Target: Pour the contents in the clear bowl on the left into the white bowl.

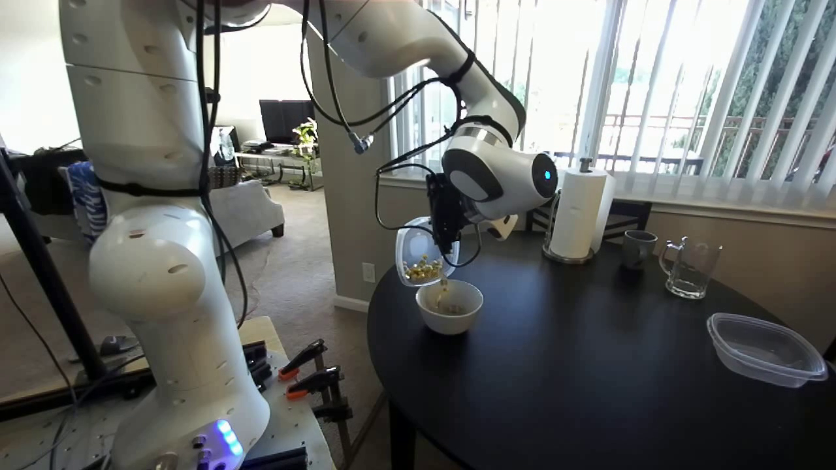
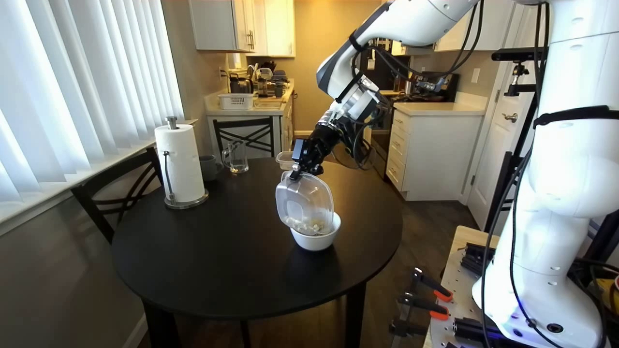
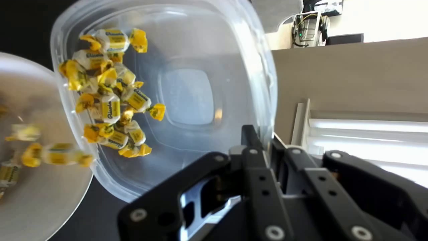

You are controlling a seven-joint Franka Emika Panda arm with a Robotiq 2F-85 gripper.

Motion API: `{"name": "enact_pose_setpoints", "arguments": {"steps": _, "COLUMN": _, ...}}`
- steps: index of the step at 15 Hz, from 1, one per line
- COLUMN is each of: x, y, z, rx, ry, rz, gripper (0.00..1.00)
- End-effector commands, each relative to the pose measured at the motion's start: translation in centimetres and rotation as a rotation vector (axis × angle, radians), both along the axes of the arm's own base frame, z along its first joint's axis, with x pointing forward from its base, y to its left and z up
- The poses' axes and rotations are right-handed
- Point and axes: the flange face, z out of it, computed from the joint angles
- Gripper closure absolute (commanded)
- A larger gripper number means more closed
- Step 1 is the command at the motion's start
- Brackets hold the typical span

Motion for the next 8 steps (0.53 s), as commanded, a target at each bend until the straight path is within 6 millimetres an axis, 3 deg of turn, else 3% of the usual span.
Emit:
{"name": "enact_pose_setpoints", "arguments": {"steps": 1, "x": 0.6, "y": 0.1, "z": -0.2, "rx": 0.089, "ry": 0.0, "rz": 0.028, "gripper": 0.94}}
{"name": "enact_pose_setpoints", "arguments": {"steps": 8, "x": 1.0, "y": -2.3, "z": 0.5, "rx": 0.149, "ry": -0.004, "rz": -0.001, "gripper": 0.94}}
